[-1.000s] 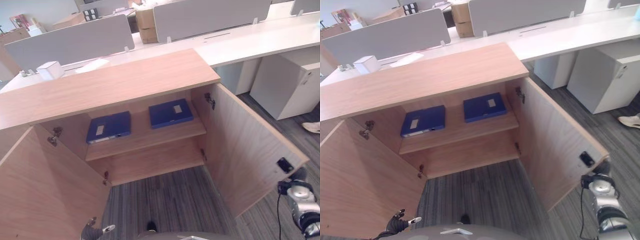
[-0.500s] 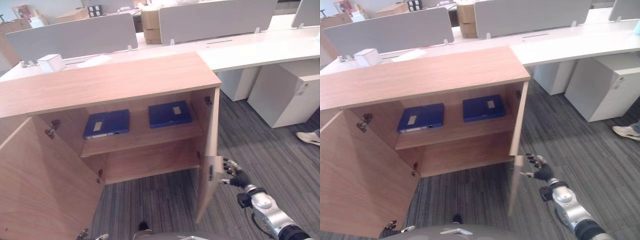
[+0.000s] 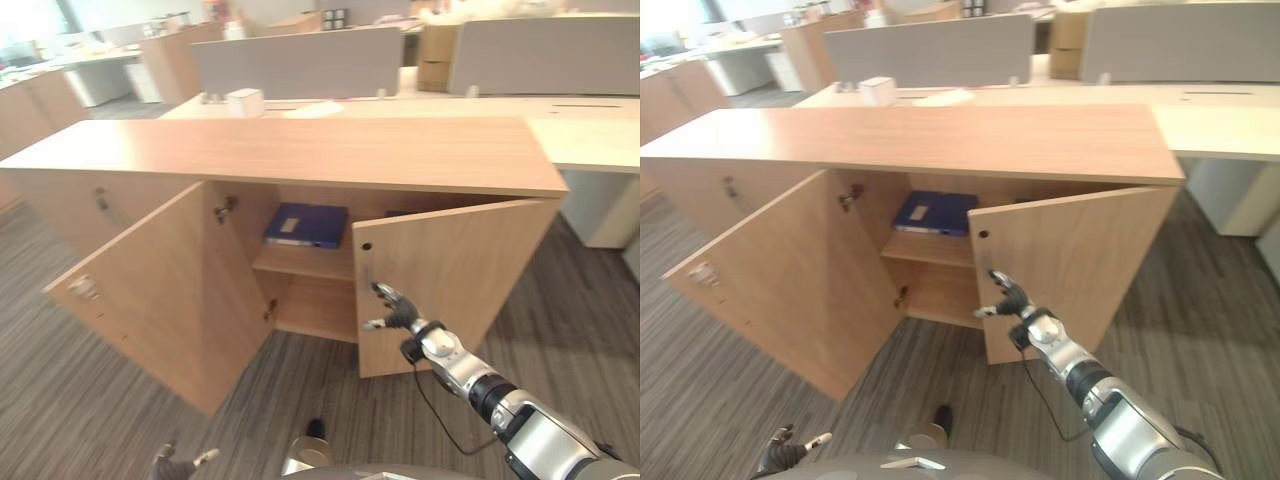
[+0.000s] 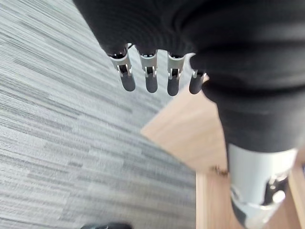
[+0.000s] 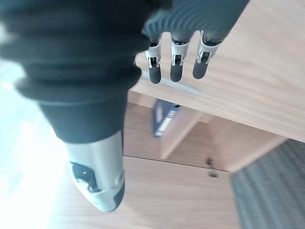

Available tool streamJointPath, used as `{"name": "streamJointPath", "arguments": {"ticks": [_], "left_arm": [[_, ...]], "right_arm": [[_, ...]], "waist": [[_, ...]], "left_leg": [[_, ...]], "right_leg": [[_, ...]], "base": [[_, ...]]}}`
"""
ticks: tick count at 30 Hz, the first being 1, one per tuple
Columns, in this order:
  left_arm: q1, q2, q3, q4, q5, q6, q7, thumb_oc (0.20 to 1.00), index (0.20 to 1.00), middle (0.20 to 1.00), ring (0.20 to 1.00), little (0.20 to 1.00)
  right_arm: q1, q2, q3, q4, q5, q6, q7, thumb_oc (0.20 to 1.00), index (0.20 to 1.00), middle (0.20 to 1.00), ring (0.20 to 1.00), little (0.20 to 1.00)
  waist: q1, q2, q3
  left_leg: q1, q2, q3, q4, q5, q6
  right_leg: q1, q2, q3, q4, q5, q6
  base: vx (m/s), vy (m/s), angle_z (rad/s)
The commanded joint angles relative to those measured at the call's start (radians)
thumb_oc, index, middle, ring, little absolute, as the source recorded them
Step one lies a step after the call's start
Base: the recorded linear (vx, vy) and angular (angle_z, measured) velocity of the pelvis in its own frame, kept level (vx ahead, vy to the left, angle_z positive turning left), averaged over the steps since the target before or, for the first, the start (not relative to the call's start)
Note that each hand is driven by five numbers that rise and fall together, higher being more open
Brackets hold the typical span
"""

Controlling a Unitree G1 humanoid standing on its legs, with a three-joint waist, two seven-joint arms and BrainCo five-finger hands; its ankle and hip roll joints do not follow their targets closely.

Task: Put the empty folder in the office cabinet

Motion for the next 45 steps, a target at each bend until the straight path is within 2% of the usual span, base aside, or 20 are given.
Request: {"name": "streamJointPath", "arguments": {"ticks": [1,2,3,6,7,11,14,16,20,23,25,28,29,30,31,33,34,38,40,45], "left_arm": [[-0.060,0.100,0.010,-0.020,-0.021,-0.044,0.100,1.000,1.000,1.000,1.000,1.000],[-0.060,0.100,0.010,-0.020,-0.021,-0.044,0.100,1.000,1.000,1.000,1.000,1.000],[-0.055,0.096,0.040,-0.051,-0.028,-0.050,0.131,1.000,1.000,1.000,1.000,1.000],[-0.047,0.098,0.081,-0.069,-0.024,-0.058,0.173,1.000,1.000,1.000,1.000,1.000],[-0.010,0.095,0.124,-0.139,0.001,-0.061,0.205,1.000,1.000,1.000,1.000,1.000],[0.021,0.114,0.179,-0.192,0.018,-0.053,0.221,1.000,1.000,1.000,1.000,1.000],[0.026,0.142,0.195,-0.218,0.044,-0.051,0.217,1.000,1.000,1.000,1.000,1.000],[0.015,0.202,0.224,-0.242,0.081,-0.051,0.236,1.000,1.000,1.000,1.000,1.000],[-0.001,0.252,0.260,-0.236,0.094,-0.054,0.261,1.000,1.000,1.000,1.000,1.000],[-0.029,0.330,0.292,-0.221,0.100,-0.056,0.274,1.000,1.000,1.000,1.000,1.000],[-0.081,0.414,0.287,-0.148,0.120,-0.051,0.255,1.000,1.000,1.000,1.000,1.000],[-0.145,0.515,0.282,-0.075,0.134,-0.055,0.253,1.000,1.000,1.000,1.000,1.000],[-0.145,0.515,0.282,-0.075,0.134,-0.055,0.253,1.000,1.000,1.000,1.000,1.000],[-0.186,0.575,0.281,-0.033,0.130,-0.056,0.250,1.000,1.000,1.000,1.000,1.000],[-0.200,0.595,0.276,-0.023,0.134,-0.057,0.244,1.000,1.000,1.000,1.000,1.000],[-0.237,0.616,0.250,-0.049,0.150,-0.049,0.247,1.000,1.000,1.000,1.000,1.000],[-0.238,0.616,0.249,-0.049,0.150,-0.049,0.247,1.000,1.000,1.000,1.000,1.000],[-0.365,0.710,0.184,0.018,0.145,-0.053,0.219,1.000,1.000,1.000,1.000,1.000],[-0.367,0.710,0.182,0.019,0.144,-0.053,0.219,1.000,1.000,1.000,1.000,1.000],[-0.455,0.712,0.087,0.053,0.165,-0.058,0.195,1.000,1.000,1.000,1.000,1.000]], "right_arm": [[0.058,-0.036,-0.051,0.006,-0.044,-0.016,-0.050,1.000,1.000,1.000,1.000,1.000],[0.058,-0.035,-0.051,0.007,-0.044,-0.016,-0.050,1.000,1.000,1.000,1.000,1.000],[0.106,-0.055,-0.084,0.048,-0.063,-0.010,-0.059,1.000,1.000,1.000,1.000,1.000],[0.194,-0.084,-0.145,0.114,-0.105,0.004,-0.070,1.000,1.000,1.000,1.000,1.000],[0.268,-0.082,-0.208,0.156,-0.113,0.012,-0.070,1.000,1.000,1.000,1.000,1.000],[0.334,-0.073,-0.281,0.191,-0.102,0.015,-0.073,1.000,1.000,1.000,1.000,1.000],[0.371,-0.064,-0.321,0.206,-0.098,0.019,-0.079,1.000,1.000,1.000,1.000,1.000],[0.378,-0.056,-0.331,0.193,-0.100,0.019,-0.082,1.000,1.000,1.000,1.000,1.000],[0.380,-0.048,-0.332,0.179,-0.100,0.018,-0.083,1.000,1.000,1.000,1.000,1.000],[0.388,-0.042,-0.336,0.137,-0.084,0.017,-0.086,1.000,1.000,1.000,1.000,1.000],[0.392,-0.043,-0.331,0.096,-0.072,0.015,-0.080,1.000,1.000,1.000,1.000,1.000],[0.404,-0.031,-0.315,0.076,-0.065,0.011,-0.074,1.000,1.000,1.000,1.000,1.000],[0.404,-0.031,-0.315,0.076,-0.065,0.011,-0.074,1.000,1.000,1.000,1.000,1.000],[0.419,-0.024,-0.303,0.056,-0.061,0.008,-0.071,1.000,1.000,1.000,1.000,1.000],[0.428,-0.018,-0.297,0.055,-0.059,0.007,-0.069,1.000,1.000,1.000,1.000,1.000],[0.446,-0.005,-0.296,0.052,-0.059,0.004,-0.070,1.000,1.000,1.000,1.000,1.000],[0.446,-0.004,-0.297,0.052,-0.059,0.004,-0.071,1.000,1.000,1.000,1.000,1.000],[0.479,0.020,-0.284,0.035,-0.049,0.003,-0.059,1.000,1.000,1.000,1.000,1.000],[0.479,0.020,-0.285,0.034,-0.049,0.003,-0.059,1.000,1.000,1.000,1.000,1.000],[0.493,0.026,-0.261,-0.009,-0.042,-0.003,-0.045,1.000,1.000,1.000,1.000,1.000]], "waist": [[-0.045,-0.086,0.019],[-0.047,-0.086,0.015],[-0.054,-0.100,0.013],[-0.065,-0.118,0.003],[-0.080,-0.121,-0.010],[-0.073,-0.130,-0.015],[-0.068,-0.144,-0.007],[-0.069,-0.168,0.001],[-0.072,-0.187,0.009],[-0.090,-0.216,0.016],[-0.123,-0.240,0.027],[-0.147,-0.272,0.041],[-0.146,-0.272,0.041],[-0.169,-0.291,0.051],[-0.177,-0.300,0.053],[-0.199,-0.325,0.061],[-0.197,-0.325,0.062],[-0.259,-0.370,0.072],[-0.257,-0.371,0.072],[-0.315,-0.391,0.069]], "left_leg": [[-0.055,0.064,0.014,0.090,-0.033,-0.043],[-0.063,0.064,0.011,0.092,-0.032,-0.041],[-0.022,0.077,-0.006,0.099,-0.080,-0.040],[0.040,0.098,-0.028,0.103,-0.128,-0.053],[0.078,0.099,-0.019,0.068,-0.156,-0.060],[0.098,0.091,0.005,0.009,-0.187,-0.074],[0.093,0.075,0.018,-0.012,-0.231,-0.063],[0.084,0.049,0.015,-0.012,-0.259,-0.046],[0.080,0.031,0.019,-0.012,-0.272,-0.038],[0.074,0.001,0.033,-0.016,-0.293,-0.023],[0.064,-0.031,0.065,-0.023,-0.298,-0.001],[0.075,-0.051,0.093,-0.026,-0.318,0.013],[0.075,-0.051,0.094,-0.026,-0.318,0.013],[0.084,-0.059,0.109,-0.026,-0.328,0.020],[0.090,-0.062,0.118,-0.026,-0.333,0.023],[0.100,-0.069,0.143,-0.026,-0.342,0.030],[0.100,-0.069,0.145,-0.026,-0.343,0.030],[0.120,-0.077,0.202,-0.025,-0.360,0.037],[0.120,-0.078,0.203,-0.025,-0.360,0.037],[0.151,-0.088,0.255,-0.020,-0.378,0.042]], "right_leg": [[-0.046,-0.042,0.013,0.005,-0.047,0.031],[-0.051,-0.041,0.011,0.004,-0.043,0.031],[-0.069,-0.059,-0.014,0.009,-0.039,0.029],[-0.081,-0.085,-0.064,0.011,-0.027,0.035],[-0.097,-0.106,-0.104,0.017,-0.010,0.049],[-0.090,-0.121,-0.119,0.014,-0.005,0.070],[-0.086,-0.142,-0.135,0.015,0.014,0.083],[-0.091,-0.164,-0.135,0.016,0.037,0.100],[-0.100,-0.184,-0.132,0.017,0.059,0.114],[-0.125,-0.210,-0.114,0.017,0.090,0.136],[-0.169,-0.238,-0.100,0.019,0.138,0.143],[-0.196,-0.250,-0.061,0.020,0.160,0.157],[-0.196,-0.250,-0.061,0.020,0.160,0.157],[-0.209,-0.251,-0.037,0.021,0.173,0.163],[-0.213,-0.252,-0.027,0.021,0.178,0.167],[-0.230,-0.255,-0.001,0.021,0.195,0.172],[-0.231,-0.255,0.001,0.021,0.196,0.172],[-0.277,-0.253,0.072,0.018,0.226,0.184],[-0.278,-0.253,0.073,0.018,0.226,0.184],[-0.303,-0.252,0.125,0.018,0.245,0.189]], "base": [[-0.14,0.028,0.24],[-0.09,0.044,0.15],[-0.13,0.078,0.49],[-0.08,0.133,0.99],[-0.03,0.156,1.12],[0.06,0.121,0.35],[0.02,0.140,0.41],[0.01,0.154,0.55],[0.01,0.107,0.12],[-0.04,0.154,-0.11],[-0.12,0.226,-0.16],[-0.01,0.097,-0.27],[-0.01,0.077,-0.44],[0.00,0.070,-0.29],[0.01,0.086,-0.27],[0.01,0.049,-0.35],[0.00,0.044,-0.44],[0.01,0.053,-0.29],[0.01,0.025,-0.32],[0.03,0.041,-0.40]]}}
